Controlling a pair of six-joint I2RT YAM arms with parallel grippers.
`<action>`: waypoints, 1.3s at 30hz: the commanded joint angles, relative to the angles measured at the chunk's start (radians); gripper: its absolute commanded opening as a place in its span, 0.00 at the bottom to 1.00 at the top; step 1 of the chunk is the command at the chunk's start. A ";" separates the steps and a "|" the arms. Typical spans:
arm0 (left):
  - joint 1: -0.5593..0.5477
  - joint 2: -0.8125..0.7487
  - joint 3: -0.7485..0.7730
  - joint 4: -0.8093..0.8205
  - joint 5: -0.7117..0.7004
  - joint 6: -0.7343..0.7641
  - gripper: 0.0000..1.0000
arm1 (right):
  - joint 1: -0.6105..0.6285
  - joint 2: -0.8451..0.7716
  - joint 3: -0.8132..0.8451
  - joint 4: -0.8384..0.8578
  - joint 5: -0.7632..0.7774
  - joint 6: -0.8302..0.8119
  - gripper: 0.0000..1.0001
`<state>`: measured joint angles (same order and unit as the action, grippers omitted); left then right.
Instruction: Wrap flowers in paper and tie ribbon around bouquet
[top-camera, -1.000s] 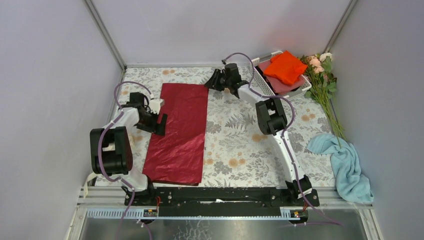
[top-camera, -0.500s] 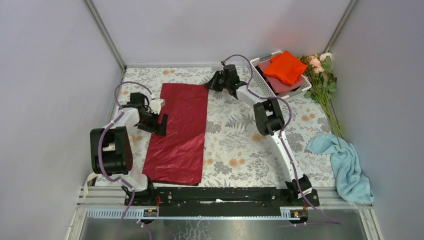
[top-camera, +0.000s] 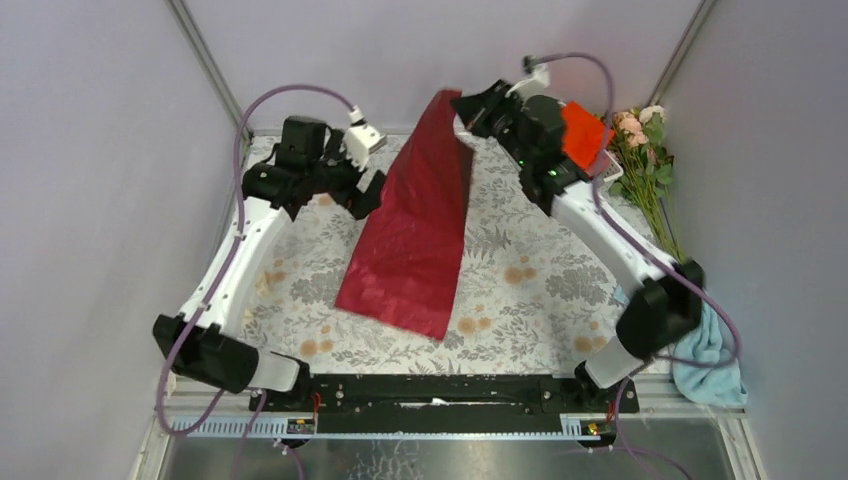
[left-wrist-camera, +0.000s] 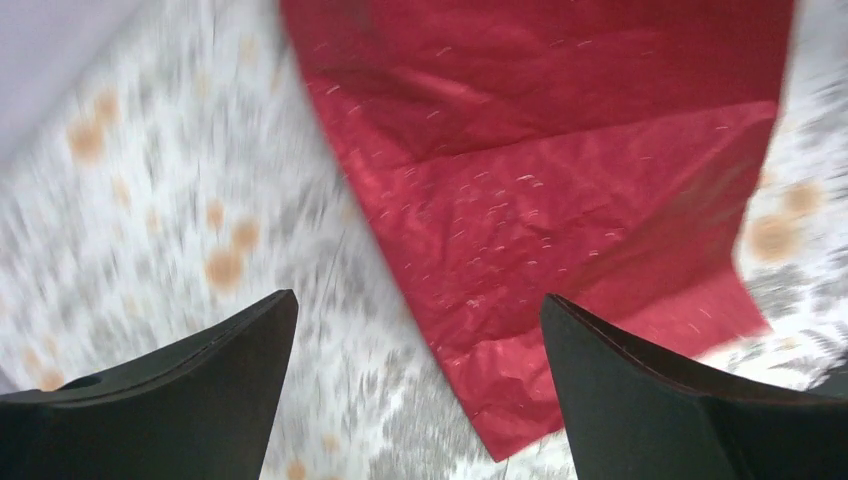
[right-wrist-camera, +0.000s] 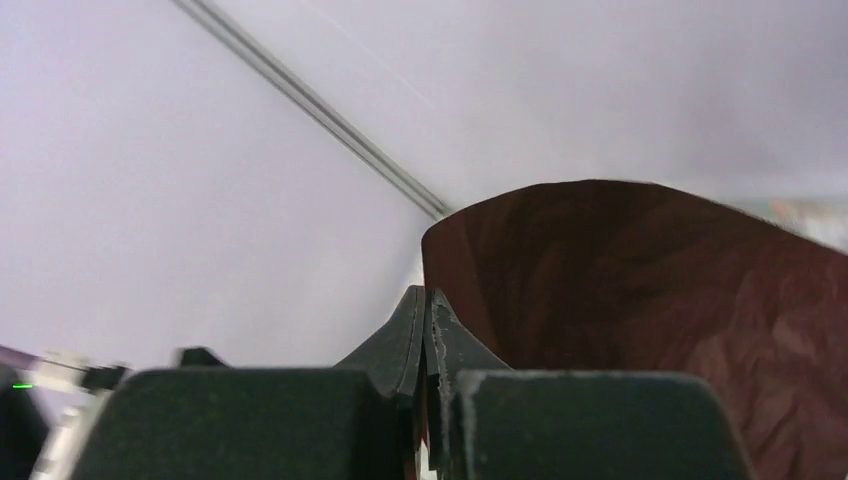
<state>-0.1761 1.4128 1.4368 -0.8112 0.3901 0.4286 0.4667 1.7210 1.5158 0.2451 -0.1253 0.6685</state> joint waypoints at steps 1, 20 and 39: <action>-0.181 -0.061 0.193 -0.077 0.047 -0.039 0.99 | 0.070 -0.223 -0.155 0.174 0.220 0.014 0.00; -0.499 -0.009 0.412 0.153 -0.266 -0.218 0.99 | 0.383 -0.210 0.034 0.355 0.664 -0.181 0.00; -0.494 -0.083 0.175 0.341 -0.441 -0.266 0.00 | 0.414 -0.259 0.031 0.370 0.620 -0.426 0.00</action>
<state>-0.6682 1.3911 1.6291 -0.5011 -0.0792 0.1741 0.8726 1.5482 1.5482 0.5598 0.5312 0.4149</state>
